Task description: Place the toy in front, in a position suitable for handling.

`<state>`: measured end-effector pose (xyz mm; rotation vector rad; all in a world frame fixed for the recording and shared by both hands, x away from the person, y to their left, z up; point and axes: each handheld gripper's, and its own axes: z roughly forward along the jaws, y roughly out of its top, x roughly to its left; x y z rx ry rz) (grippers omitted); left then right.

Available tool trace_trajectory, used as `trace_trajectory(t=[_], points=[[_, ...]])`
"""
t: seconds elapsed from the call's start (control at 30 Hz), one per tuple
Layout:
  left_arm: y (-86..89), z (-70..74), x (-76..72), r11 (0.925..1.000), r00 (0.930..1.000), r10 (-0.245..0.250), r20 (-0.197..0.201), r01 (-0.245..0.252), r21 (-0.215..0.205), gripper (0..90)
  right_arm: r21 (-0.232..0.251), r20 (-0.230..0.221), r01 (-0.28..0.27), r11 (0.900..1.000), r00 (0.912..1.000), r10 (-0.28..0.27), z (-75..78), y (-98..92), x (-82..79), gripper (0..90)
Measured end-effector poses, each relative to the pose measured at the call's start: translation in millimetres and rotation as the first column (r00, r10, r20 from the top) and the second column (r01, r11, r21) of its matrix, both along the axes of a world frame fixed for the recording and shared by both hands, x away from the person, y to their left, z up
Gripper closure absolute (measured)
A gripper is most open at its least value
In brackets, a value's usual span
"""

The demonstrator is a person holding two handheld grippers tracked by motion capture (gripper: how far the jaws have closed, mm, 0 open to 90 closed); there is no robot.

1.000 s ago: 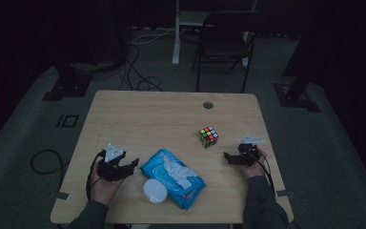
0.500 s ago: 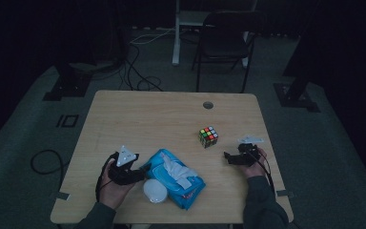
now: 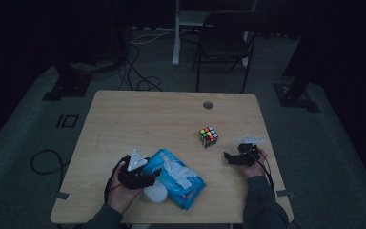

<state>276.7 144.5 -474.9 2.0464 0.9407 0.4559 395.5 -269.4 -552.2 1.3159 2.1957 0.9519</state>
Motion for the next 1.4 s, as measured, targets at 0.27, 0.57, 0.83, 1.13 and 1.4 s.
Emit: trace_trajectory(t=[0.27, 0.57, 0.83, 1.13, 1.4], points=[[-10.1, -6.6, -2.4, 0.9994, 0.9996, -0.020, -0.018, 0.020, 0.027, 39.1, 0.000, 0.000, 0.000, 1.000, 1.0000, 0.000, 0.0, 0.0, 0.0, 10.9], [-10.4, -9.7, -2.9, 0.9991, 0.9993, -0.017, -0.034, 0.019, 0.038, 44.5, 0.000, 0.000, 0.000, 1.000, 1.0000, 0.000, 0.0, 0.0, 0.0, 10.9], [-9.6, -11.2, -1.9, 0.9984, 0.9992, -0.021, -0.033, 0.023, 0.052, 45.1, 0.000, 0.000, 0.000, 1.000, 1.0000, 0.000, 0.0, 0.0, 0.0, 10.9], [-6.1, -11.2, -1.4, 0.9973, 0.9997, -0.004, -0.025, 0.006, 0.073, 46.0, 0.000, 0.000, 0.000, 1.000, 1.0000, 0.000, 0.0, 0.0, 0.0, 10.9], [10.0, -10.0, 4.5, 0.9939, 0.9980, 0.061, -0.017, -0.060, 0.092, 49.5, 0.000, 0.000, 0.000, 1.000, 1.0000, 0.000, 0.0, 0.0, 0.0, 10.9]])
